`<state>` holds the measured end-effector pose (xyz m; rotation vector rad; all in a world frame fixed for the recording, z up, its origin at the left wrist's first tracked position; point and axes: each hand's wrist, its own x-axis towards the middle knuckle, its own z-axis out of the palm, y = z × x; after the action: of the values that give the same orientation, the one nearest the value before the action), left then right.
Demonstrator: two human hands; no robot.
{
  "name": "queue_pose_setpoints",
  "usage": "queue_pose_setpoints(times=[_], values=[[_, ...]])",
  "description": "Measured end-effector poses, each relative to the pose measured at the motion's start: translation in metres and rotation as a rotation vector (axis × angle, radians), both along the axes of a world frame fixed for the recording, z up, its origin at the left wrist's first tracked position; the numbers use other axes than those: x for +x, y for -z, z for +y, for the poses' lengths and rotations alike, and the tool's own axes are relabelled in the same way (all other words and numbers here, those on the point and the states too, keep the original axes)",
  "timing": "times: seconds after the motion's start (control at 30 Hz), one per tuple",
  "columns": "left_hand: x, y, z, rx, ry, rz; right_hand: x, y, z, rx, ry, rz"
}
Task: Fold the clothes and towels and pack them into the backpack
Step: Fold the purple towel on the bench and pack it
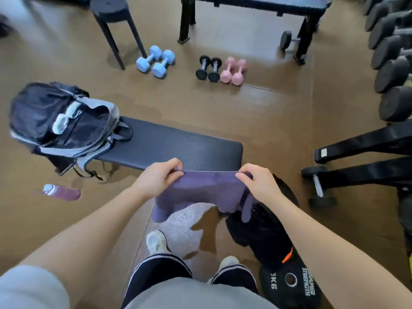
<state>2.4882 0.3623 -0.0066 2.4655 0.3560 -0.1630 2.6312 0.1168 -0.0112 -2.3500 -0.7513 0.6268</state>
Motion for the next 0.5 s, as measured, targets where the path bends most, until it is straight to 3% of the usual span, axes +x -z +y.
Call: queue_pose_setpoints(times=[0.13, 0.37, 0.5], values=[[-0.021, 0.006, 0.06, 0.235, -0.026, 0.04, -0.018, 0.014, 0.061, -0.05, -0.022, -0.019], [-0.061, 0.045, 0.153, 0.131, 0.025, 0.253, -0.062, 0.06, 0.138, -0.265, 0.029, 0.13], [-0.069, 0.066, 0.182, 0.165, 0.027, 0.319, -0.064, 0.071, 0.167, -0.397, -0.054, 0.14]])
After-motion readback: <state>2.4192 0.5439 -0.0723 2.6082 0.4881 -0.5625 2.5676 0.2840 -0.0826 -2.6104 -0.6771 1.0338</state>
